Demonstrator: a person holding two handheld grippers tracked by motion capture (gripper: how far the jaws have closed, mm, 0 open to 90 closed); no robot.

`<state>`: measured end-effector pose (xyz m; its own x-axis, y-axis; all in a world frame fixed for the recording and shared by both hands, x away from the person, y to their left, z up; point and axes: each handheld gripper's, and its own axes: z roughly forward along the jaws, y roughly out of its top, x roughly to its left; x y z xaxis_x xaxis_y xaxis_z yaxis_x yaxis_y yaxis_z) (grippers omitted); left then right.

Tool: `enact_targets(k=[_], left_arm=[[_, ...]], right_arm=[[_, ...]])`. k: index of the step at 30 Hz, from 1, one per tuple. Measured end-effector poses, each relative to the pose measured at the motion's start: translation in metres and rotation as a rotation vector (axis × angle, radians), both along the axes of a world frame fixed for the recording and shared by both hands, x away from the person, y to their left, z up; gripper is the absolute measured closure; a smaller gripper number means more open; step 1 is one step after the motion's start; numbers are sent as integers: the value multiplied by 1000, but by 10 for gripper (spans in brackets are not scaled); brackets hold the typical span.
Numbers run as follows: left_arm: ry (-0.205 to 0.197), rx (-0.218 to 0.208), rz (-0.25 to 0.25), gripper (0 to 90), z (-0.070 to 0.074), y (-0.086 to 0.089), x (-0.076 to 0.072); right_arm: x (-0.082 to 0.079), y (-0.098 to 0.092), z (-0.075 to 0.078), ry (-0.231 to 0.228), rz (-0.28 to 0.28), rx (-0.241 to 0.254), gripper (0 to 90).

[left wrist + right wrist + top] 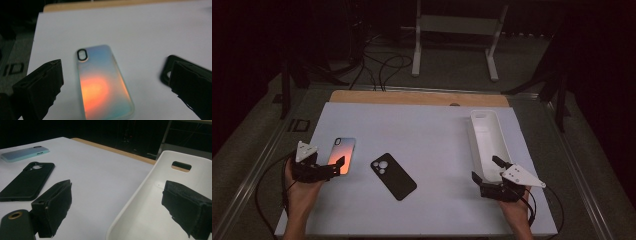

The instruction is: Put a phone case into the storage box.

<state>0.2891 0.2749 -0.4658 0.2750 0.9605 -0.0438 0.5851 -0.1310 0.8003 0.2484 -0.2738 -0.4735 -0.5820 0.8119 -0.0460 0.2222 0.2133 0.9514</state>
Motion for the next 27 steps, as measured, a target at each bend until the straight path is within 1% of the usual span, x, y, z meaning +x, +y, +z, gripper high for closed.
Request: enact_targets(k=[2,5,8,9,12,16,23,27], left_arm=[[45,17,8,1,-2,1,9],[107,32,24,1,-7,1,21],[160,48,29,1,-14,0,31],[170,59,33,1,-17,-1,34],[199,72,39,1,-24,-2,40],[219,88,45,1,-30,-2,48],[250,98,51,1,-35,-4,57],[275,95,57,1,-38,-6,60]], right_arm=[[0,0,0,4,-2,2,91],[0,0,-1,6,-4,4,91],[0,2,-2,6,0,-2,91],[0,2,-2,5,2,-7,91],[0,3,-2,2,1,-12,91],[0,2,-2,4,-1,-7,91],[-1,3,-2,0,-4,-6,91],[-1,3,-2,0,-3,-5,91]])
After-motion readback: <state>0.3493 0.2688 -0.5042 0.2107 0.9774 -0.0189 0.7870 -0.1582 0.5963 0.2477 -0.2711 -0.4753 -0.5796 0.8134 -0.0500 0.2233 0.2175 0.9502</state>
